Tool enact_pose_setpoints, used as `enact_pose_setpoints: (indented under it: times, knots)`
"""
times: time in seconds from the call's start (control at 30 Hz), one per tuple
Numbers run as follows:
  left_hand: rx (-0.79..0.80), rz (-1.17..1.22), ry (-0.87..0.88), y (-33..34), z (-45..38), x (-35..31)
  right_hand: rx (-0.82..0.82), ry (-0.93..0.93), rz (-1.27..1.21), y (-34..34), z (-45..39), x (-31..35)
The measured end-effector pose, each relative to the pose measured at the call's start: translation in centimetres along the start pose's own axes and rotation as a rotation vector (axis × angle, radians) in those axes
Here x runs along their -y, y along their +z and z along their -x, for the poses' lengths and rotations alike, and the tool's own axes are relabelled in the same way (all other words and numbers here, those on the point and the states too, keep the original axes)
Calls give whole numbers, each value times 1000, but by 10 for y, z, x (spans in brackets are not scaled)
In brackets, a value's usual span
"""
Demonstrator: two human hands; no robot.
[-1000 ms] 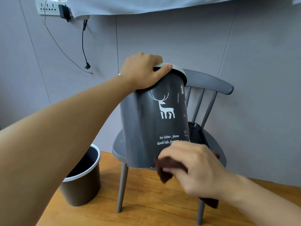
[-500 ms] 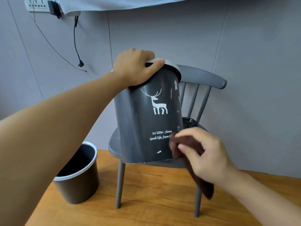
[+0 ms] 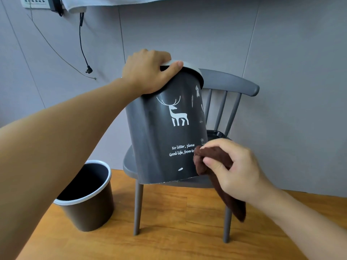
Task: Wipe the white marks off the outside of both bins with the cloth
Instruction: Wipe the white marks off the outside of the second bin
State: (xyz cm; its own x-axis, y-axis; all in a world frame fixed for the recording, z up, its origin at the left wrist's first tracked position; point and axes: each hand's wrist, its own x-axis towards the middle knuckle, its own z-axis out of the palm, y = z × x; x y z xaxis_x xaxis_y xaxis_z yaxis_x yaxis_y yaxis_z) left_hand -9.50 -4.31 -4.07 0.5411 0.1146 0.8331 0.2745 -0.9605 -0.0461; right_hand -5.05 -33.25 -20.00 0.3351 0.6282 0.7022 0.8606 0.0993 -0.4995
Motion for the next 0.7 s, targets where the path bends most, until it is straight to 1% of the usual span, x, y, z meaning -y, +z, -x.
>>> enact_pose_setpoints:
  times: [0.07,0.17,0.2,0.23,0.27,0.37,0.43,0.53,0.67,0.7]
  knots:
    - [-3,3,7,-1,1,-1,58,22,46,4,3,1]
    - [-8,10,19,-2,2,-1,294,44,109,0,15,2]
    - [-7,9,20,-2,2,-2,343,51,127,-5,16,3]
    - [-4,6,18,-2,2,-3,343,45,119,-10,15,5]
    - [-1,3,17,-2,1,-4,296,33,84,-14,13,7]
    - [3,0,23,-2,0,-6,97,15,20,-20,1,12]
    - [13,0,22,-1,-1,-8,74,35,27,-12,-6,15]
    - [16,-6,23,-1,-2,-7,115,33,71,7,-4,22]
    - [16,4,16,0,-1,-3,344,-9,195,11,10,30]
    - [16,1,13,0,-1,-3,360,-19,213,8,9,31]
